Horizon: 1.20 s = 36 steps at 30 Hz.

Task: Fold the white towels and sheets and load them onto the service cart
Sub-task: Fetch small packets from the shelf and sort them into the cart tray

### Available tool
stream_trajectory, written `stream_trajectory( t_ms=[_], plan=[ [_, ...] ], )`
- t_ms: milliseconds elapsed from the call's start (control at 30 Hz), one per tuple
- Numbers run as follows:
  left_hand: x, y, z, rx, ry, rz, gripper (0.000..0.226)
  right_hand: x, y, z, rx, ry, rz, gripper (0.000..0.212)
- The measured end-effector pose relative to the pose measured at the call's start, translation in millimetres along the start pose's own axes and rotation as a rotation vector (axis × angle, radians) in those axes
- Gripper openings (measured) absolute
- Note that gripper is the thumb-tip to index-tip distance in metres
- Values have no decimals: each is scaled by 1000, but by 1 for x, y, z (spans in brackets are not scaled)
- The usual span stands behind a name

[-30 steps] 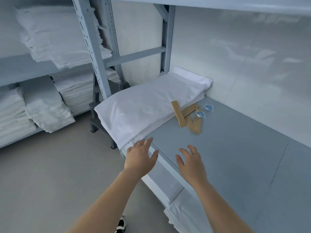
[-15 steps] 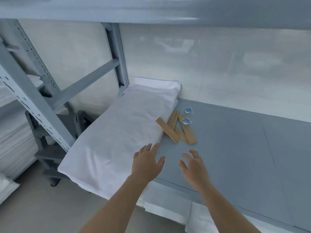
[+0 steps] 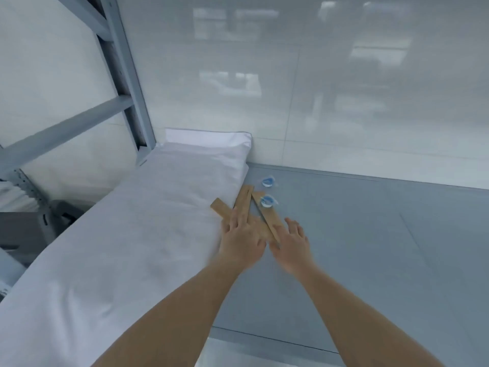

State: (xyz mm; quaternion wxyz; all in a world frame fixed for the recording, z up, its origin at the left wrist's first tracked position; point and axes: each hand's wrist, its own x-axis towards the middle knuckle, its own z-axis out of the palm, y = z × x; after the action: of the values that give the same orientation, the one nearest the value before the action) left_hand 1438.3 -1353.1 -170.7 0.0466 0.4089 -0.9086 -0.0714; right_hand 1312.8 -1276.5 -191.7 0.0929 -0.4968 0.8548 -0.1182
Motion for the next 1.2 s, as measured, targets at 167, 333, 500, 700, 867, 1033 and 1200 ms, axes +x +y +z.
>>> stream_trajectory(
  t_ms=[167, 333, 500, 700, 867, 1033, 1200],
  plan=[
    [64, -10, 30, 30, -10, -35, 56, 66, 9, 35, -65, -98, -73, 61],
    [76, -15, 49, 290, -3, -11, 59, 80, 20, 53, -167, -91, -121, 60],
    [64, -11, 47, 303, -39, 16, 58, 56, 22, 50, -132, -80, -99, 59],
    [19, 3, 56, 171, -10, 119, 56, 16, 30, 47, -123, -87, -67, 57],
    [-21, 20, 70, 36, -21, 135, 55, -23, 37, 46, -149, -94, -27, 57],
    [-62, 22, 77, -42, -71, 195, 57, -69, 44, 44, -169, -133, 2, 62],
    [-112, 31, 70, -93, -30, 255, 65, -122, 39, 45, -173, -141, 39, 61]
  ],
)
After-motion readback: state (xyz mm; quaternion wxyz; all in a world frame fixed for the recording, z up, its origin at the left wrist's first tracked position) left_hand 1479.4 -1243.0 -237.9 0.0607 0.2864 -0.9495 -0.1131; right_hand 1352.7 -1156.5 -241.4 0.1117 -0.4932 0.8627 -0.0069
